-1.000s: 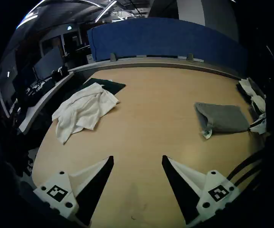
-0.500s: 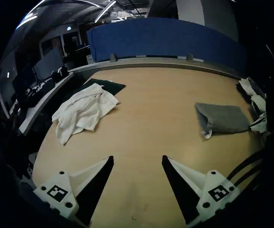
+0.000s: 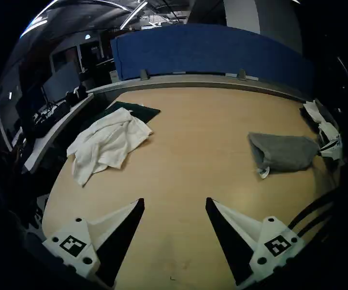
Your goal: Fold towel
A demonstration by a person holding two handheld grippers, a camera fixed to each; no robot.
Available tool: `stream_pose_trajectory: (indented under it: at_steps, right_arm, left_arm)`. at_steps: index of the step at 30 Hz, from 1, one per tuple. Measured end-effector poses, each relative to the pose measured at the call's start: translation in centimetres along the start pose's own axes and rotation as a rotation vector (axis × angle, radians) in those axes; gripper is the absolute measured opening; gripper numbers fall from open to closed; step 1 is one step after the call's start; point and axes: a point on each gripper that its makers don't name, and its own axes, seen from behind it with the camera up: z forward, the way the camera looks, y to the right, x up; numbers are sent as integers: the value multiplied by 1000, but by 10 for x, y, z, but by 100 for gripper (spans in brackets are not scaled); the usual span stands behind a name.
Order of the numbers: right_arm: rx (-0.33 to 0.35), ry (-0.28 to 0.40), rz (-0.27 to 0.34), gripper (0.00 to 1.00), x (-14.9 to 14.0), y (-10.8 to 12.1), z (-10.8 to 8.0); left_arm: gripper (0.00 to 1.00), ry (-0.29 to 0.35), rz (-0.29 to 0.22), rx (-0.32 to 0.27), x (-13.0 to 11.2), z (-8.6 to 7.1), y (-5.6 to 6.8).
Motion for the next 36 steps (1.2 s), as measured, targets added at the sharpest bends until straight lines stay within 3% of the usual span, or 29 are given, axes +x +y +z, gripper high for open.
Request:
stream_pose_trajectory:
  at_steps: [12, 28, 36]
  right_arm:
    - [20, 83, -90, 7, 71, -18, -14]
    - [48, 79, -162, 7, 97, -39, -10]
    - [87, 85, -238, 7, 122, -67, 2]
  left_arm:
    - [94, 18, -16, 4, 6, -6, -9]
    - [94, 28, -29, 1, 4, -11, -21]
    - [94, 37, -43, 11, 1, -17, -32]
